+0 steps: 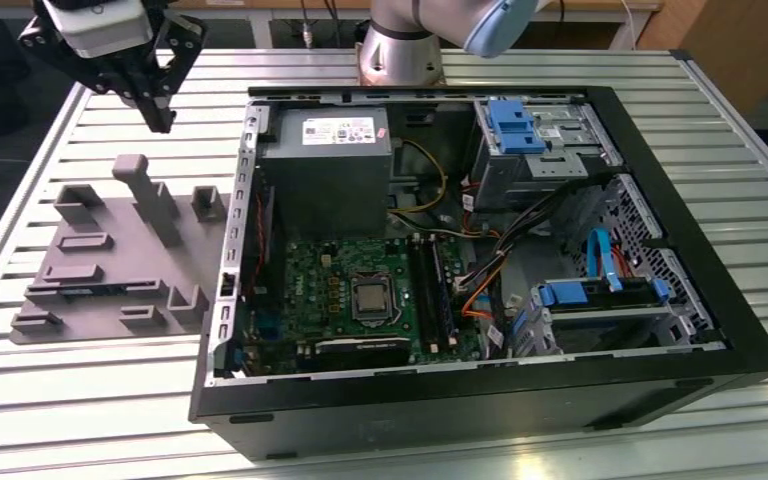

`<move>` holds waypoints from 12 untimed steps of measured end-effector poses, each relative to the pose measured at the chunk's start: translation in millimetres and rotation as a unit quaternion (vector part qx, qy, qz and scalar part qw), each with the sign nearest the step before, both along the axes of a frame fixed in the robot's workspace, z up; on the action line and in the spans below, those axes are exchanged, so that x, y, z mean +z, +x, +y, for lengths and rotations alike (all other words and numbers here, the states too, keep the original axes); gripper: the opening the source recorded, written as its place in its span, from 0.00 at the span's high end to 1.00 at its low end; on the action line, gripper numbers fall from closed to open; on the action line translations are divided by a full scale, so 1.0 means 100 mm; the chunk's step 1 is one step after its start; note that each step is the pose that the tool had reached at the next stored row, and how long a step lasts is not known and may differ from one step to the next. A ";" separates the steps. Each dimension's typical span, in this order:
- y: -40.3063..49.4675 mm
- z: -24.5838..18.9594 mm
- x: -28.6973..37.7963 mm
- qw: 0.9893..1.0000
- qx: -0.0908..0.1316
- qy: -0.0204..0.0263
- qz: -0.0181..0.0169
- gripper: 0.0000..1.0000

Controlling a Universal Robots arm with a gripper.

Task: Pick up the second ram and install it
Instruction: 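Reach for the second ram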

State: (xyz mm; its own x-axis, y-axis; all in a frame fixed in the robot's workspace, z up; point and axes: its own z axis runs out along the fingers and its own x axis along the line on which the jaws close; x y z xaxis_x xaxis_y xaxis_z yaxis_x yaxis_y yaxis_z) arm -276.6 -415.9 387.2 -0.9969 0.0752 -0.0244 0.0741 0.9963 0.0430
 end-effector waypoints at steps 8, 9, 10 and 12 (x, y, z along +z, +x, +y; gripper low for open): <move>-0.002 -0.002 0.000 1.000 0.012 -0.002 0.000 0.89; -0.005 -0.003 -0.001 1.000 0.016 -0.002 0.000 0.89; -0.012 -0.006 -0.005 1.000 0.018 -0.002 0.000 0.89; -0.034 -0.012 -0.011 1.000 0.019 -0.002 0.000 0.89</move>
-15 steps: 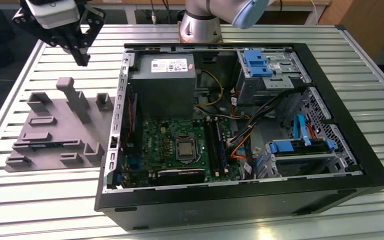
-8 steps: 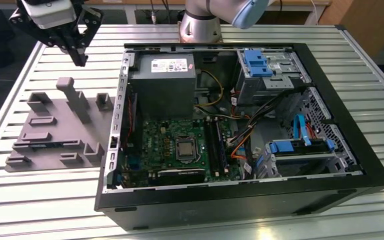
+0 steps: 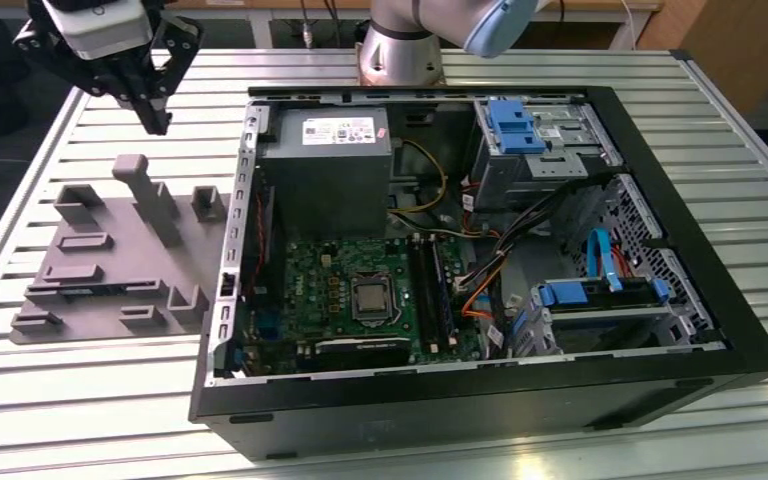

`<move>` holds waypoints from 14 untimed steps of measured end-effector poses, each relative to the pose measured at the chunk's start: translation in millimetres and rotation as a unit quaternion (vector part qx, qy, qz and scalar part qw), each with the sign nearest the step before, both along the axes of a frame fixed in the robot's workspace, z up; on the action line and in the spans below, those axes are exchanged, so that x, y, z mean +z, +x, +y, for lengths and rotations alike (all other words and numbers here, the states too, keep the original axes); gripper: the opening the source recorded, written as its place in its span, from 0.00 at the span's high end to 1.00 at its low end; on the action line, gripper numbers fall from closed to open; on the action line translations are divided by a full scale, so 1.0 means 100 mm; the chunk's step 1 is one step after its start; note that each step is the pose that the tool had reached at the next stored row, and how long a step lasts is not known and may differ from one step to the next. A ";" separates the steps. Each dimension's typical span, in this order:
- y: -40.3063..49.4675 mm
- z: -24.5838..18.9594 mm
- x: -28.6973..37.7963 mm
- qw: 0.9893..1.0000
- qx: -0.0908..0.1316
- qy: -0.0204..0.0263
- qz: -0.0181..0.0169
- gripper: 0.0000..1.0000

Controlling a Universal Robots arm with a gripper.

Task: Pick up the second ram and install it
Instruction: 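Reach for the second ram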

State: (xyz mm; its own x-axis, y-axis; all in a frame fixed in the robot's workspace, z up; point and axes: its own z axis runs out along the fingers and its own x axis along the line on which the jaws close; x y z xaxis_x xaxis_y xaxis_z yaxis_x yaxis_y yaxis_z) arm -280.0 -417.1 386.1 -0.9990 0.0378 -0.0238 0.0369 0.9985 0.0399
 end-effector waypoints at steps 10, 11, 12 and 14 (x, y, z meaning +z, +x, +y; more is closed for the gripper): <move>-0.266 -0.038 -0.032 1.000 0.002 -0.001 0.001 0.89; -0.301 -0.040 -0.034 1.000 0.002 -0.001 0.001 0.89; -0.338 -0.042 -0.036 1.000 0.002 -0.001 0.001 0.89; -0.410 -0.046 -0.040 1.000 0.002 -0.001 0.001 0.89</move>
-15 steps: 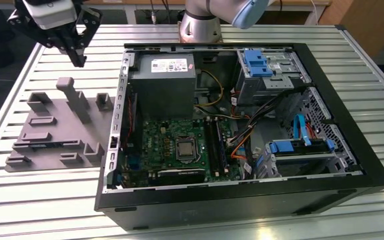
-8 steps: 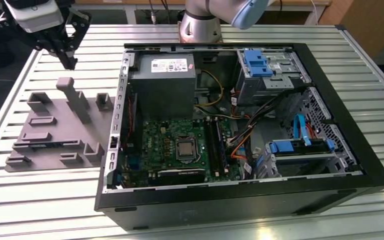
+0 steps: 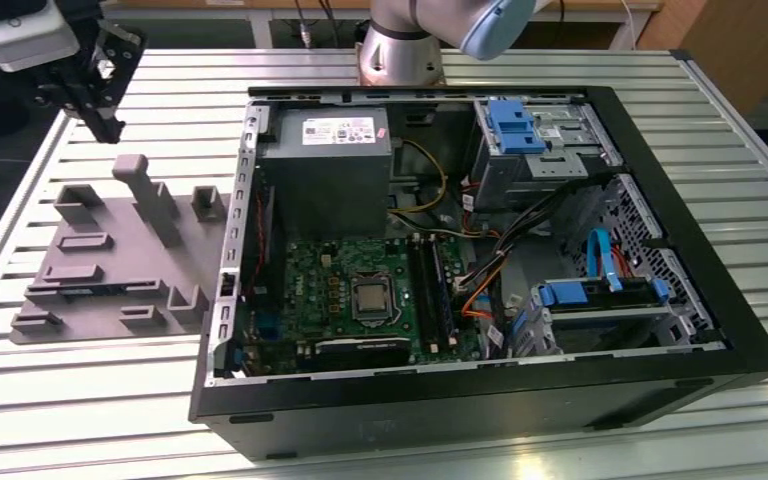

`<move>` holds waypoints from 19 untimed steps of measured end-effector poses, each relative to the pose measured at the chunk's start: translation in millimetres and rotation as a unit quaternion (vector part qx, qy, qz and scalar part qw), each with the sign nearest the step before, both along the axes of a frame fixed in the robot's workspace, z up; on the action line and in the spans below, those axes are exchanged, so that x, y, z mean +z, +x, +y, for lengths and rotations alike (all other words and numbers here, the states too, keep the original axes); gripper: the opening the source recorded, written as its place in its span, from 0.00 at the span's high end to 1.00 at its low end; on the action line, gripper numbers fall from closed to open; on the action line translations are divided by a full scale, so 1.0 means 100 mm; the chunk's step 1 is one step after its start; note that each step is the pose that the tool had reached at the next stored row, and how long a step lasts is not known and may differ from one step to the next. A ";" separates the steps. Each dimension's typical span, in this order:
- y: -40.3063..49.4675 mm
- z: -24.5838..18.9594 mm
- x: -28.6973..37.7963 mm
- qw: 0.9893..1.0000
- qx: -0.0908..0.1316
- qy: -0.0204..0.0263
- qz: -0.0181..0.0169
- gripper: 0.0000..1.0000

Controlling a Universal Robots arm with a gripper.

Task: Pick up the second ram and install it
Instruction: 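Reach for the second ram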

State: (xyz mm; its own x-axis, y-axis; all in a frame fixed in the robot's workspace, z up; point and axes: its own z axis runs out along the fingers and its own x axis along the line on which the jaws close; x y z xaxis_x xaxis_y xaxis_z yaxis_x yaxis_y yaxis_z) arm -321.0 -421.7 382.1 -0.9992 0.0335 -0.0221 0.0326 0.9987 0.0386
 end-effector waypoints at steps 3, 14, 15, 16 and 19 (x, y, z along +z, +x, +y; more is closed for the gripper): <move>-0.082 -0.012 -0.007 1.000 0.001 0.000 0.000 0.89; -0.236 -0.142 -0.042 1.000 0.003 0.000 0.002 0.89; -0.249 -0.156 -0.047 1.000 0.003 0.000 0.003 0.89; -0.262 -0.169 -0.050 1.000 0.003 0.000 0.003 0.89; -0.303 -0.204 -0.061 1.000 0.003 0.000 0.004 0.89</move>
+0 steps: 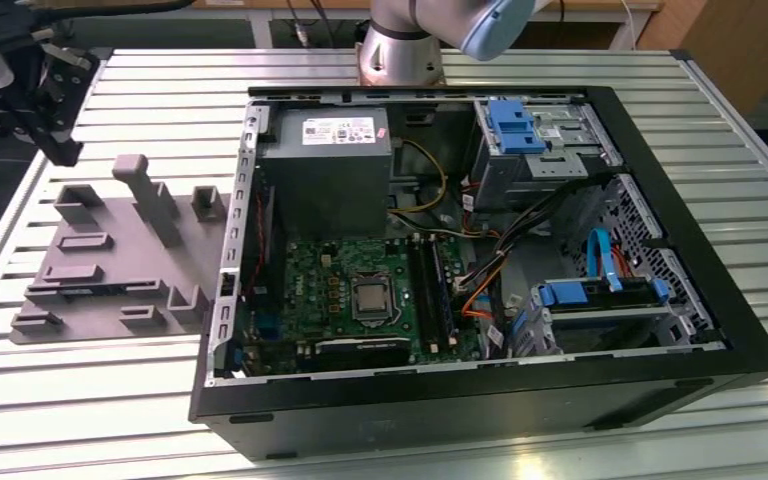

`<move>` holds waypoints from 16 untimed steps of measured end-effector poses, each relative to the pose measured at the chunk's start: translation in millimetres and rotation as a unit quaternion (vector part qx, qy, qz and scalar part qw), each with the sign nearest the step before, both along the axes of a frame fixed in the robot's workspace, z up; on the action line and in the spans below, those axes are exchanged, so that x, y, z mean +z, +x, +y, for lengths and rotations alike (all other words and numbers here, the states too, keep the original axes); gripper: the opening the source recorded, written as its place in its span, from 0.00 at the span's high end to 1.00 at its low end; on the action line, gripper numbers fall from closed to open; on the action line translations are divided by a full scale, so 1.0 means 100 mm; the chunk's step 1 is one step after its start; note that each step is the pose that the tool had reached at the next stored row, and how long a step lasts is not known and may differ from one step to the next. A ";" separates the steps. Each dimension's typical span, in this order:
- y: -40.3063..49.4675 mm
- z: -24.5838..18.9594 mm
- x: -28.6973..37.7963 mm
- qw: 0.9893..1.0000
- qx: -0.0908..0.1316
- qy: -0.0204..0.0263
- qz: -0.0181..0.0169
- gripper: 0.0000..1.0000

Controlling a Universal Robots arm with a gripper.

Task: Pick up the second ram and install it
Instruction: 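Reach for the second ram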

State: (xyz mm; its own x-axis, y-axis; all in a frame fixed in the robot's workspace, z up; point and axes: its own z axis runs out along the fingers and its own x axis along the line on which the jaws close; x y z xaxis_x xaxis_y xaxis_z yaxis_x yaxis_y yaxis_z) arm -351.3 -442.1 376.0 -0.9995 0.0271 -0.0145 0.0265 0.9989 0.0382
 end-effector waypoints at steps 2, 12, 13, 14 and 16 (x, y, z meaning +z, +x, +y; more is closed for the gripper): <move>-0.040 -0.014 -0.010 1.000 0.000 0.000 0.000 0.89; -0.364 -0.029 -0.054 1.000 0.001 0.000 0.001 0.89; -0.399 -0.031 -0.059 1.000 0.001 0.000 0.002 0.89; -0.437 -0.032 -0.064 1.000 0.001 0.000 0.002 0.89; -0.505 -0.035 -0.073 1.000 0.001 0.000 0.002 0.89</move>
State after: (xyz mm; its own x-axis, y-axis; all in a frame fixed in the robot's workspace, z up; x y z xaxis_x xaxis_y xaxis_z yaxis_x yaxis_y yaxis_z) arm -401.8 -445.6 368.7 -0.9996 0.0242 -0.0112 0.0238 0.9990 0.0375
